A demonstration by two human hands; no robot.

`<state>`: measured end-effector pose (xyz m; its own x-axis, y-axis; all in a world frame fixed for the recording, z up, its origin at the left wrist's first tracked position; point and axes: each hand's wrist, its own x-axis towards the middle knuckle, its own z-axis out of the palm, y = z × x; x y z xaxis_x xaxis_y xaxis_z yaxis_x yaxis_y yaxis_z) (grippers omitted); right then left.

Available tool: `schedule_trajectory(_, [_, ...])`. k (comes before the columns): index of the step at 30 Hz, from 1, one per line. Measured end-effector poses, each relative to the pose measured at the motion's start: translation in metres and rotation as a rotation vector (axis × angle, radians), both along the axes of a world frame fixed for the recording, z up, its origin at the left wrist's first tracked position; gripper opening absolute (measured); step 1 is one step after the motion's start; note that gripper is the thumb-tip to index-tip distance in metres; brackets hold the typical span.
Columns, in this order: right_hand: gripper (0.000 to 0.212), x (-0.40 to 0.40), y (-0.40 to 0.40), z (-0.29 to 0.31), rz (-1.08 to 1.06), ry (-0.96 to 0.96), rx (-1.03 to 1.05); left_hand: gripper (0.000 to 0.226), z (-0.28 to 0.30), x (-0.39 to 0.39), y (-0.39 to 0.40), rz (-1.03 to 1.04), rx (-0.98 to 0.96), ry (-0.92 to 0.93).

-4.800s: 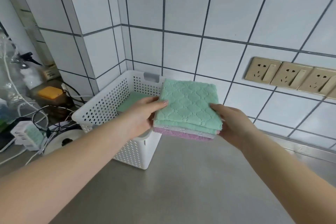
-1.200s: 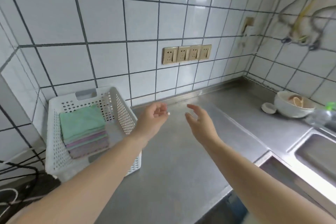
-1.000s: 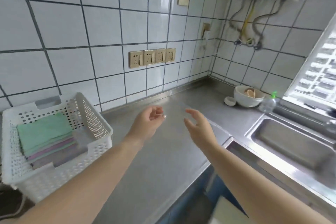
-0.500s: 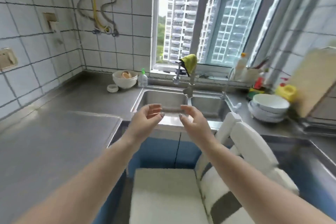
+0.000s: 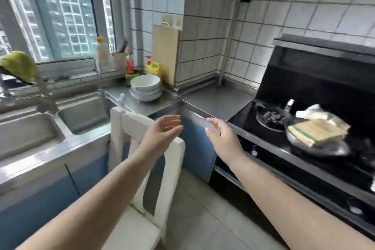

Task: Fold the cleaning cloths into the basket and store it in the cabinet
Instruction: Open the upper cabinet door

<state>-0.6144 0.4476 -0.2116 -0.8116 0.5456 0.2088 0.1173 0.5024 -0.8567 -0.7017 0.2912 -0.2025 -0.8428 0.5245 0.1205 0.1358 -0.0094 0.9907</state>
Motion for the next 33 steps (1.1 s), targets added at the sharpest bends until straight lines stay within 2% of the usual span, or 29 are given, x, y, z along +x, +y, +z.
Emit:
schedule_trajectory(8, [0.032,0.151,0.078,0.011,-0.329,0.027,-0.040,0.029,0.001,0.094,0.116,-0.335,-0.037,0.058])
schedule_trajectory(14, [0.034,0.251,0.133,0.035,-0.491,0.064,-0.010,0.030,0.017,0.179,0.198,-0.493,-0.023,0.107])
schedule_trajectory(23, [0.030,0.374,0.248,0.096,-0.466,0.099,0.203,0.029,0.080,0.297,0.323,-0.518,0.141,0.140])
schedule_trajectory(27, [0.031,0.410,0.294,0.132,-0.451,0.121,0.272,0.024,0.116,0.325,0.370,-0.502,0.172,0.248])
schedule_trajectory(33, [0.032,0.424,0.353,0.183,-0.436,0.159,0.386,0.027,0.168,0.328,0.432,-0.470,0.175,0.409])
